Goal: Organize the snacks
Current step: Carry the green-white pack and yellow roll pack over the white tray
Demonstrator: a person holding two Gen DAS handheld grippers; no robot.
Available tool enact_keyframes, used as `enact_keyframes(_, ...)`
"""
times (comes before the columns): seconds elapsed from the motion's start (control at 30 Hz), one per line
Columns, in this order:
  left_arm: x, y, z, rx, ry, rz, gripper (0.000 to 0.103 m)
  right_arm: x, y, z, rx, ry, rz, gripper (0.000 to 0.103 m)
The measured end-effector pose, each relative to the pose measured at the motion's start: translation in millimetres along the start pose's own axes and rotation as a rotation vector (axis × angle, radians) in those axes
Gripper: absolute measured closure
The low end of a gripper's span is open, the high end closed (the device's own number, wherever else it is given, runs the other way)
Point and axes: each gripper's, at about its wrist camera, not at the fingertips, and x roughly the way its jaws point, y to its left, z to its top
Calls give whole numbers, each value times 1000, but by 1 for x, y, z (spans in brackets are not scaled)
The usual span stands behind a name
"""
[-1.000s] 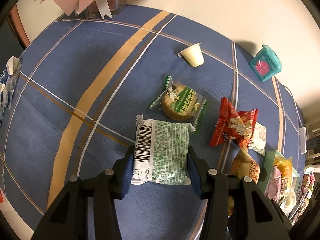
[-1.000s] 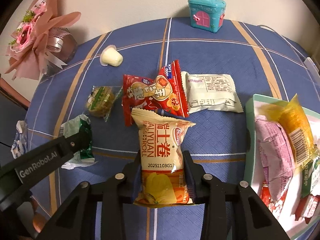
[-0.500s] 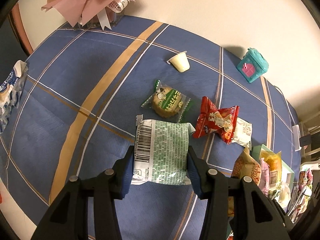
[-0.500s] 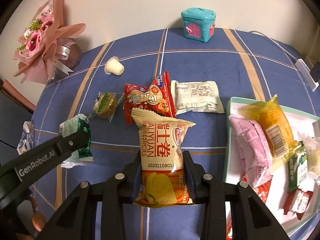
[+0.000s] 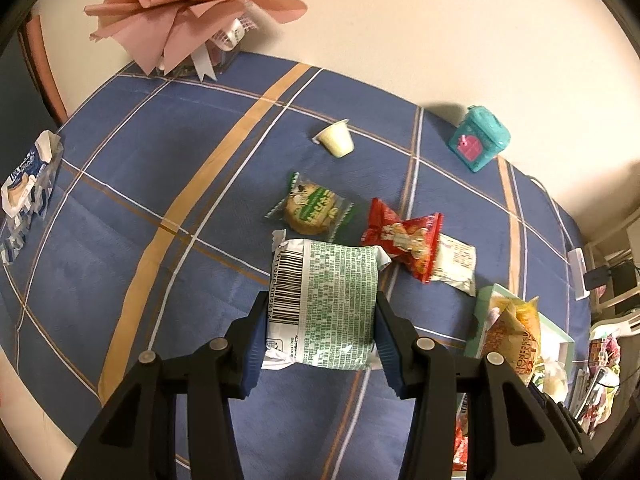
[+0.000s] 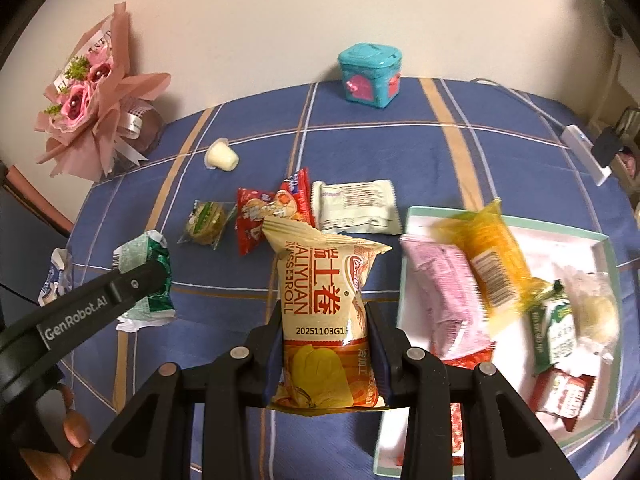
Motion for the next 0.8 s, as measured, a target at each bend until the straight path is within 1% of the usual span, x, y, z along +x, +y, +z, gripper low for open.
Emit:
enact_keyframes(0.17, -9, -19, -7, 25, -19, -16, 52, -12, -16, -1, 23, -5, -9, 64)
enact_keyframes(0.43, -22, -59, -20, 100, -42, -54, 52, -36, -53, -2, 72, -32, -58, 64)
enact_keyframes(0.57, -24, -80, -28, 138, -47, -63, 52, -44, -79, -1, 115, -33, -70, 64)
enact_keyframes(0.8, -25, -116, -43, 209, -39, -92, 52, -56, -128, -2, 207, -28, -121, 64)
